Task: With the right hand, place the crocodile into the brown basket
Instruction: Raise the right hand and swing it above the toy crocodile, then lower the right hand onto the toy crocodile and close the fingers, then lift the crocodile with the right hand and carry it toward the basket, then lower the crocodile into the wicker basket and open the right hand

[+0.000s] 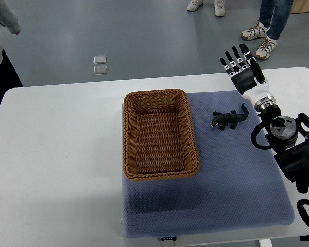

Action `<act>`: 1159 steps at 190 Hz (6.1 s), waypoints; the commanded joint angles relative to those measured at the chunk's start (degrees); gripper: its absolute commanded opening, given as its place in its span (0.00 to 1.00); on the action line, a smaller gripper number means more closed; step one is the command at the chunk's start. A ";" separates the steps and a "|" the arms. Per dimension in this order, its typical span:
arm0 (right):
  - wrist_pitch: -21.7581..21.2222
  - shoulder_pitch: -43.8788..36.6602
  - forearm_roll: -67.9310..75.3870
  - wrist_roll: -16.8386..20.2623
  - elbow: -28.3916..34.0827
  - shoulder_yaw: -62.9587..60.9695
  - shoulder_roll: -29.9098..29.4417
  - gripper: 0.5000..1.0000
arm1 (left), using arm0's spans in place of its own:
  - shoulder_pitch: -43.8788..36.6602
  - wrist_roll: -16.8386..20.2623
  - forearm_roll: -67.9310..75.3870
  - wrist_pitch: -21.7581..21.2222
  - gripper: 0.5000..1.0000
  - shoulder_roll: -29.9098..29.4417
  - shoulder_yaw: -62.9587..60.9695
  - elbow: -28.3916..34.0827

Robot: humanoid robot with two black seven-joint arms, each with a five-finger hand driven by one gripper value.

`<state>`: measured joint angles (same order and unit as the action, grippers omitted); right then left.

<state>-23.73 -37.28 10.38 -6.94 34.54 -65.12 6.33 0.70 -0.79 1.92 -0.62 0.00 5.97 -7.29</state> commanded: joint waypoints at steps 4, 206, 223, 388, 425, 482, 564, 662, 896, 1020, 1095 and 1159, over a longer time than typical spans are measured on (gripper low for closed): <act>-0.08 -0.08 -0.01 0.00 0.00 0.00 0.09 0.87 | 0.00 0.00 0.02 0.00 1.00 0.00 -0.09 -0.01; -7.47 -28.64 -58.19 8.70 4.13 40.16 16.88 0.87 | 0.00 0.09 0.02 0.27 1.00 0.00 -0.09 -0.36; -6.76 -33.56 -66.09 8.88 7.99 50.00 18.46 0.87 | 0.00 0.09 0.02 0.27 1.00 0.00 -0.09 -0.36; 2.64 -27.41 -86.49 9.76 16.08 59.15 19.43 0.86 | 0.09 0.09 0.02 0.27 1.00 0.00 -0.09 -0.36; 4.66 -25.13 -86.58 9.76 15.21 59.24 18.63 0.86 | 0.09 0.09 0.02 0.27 1.00 0.00 -0.09 -0.36; 6.60 -23.28 -86.76 9.76 13.89 59.32 17.49 0.84 | 0.09 0.09 0.02 0.27 1.00 0.00 -0.09 -0.18; 6.68 -23.11 -88.08 9.58 13.71 59.32 17.49 0.18 | 0.09 0.09 0.02 0.27 1.00 0.00 -0.09 -0.09; 5.98 -24.25 -88.08 9.49 13.97 59.24 18.63 0.00 | 0.09 0.09 0.02 0.27 1.00 0.00 0.00 0.08; -5.27 -43.32 -87.11 9.49 27.42 59.06 31.91 0.00 | 0.09 0.09 0.02 0.27 1.00 0.00 -0.09 -0.27; -0.17 -39.81 -86.76 9.14 21.27 59.06 9.67 0.00 | 0.09 0.00 0.02 0.27 1.00 0.00 -0.09 -0.36; 3.34 -34.53 -86.76 9.05 19.78 59.06 3.78 0.00 | 0.09 0.00 0.02 0.27 1.00 0.00 -0.17 -0.36; 4.84 -31.98 -87.02 8.61 17.05 59.24 1.06 0.00 | 0.09 0.00 0.02 0.27 1.00 0.00 -0.09 -0.36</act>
<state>-19.36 -70.05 -76.50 1.69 52.51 -5.95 7.91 0.79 -0.79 1.94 -0.35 0.00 5.86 -7.65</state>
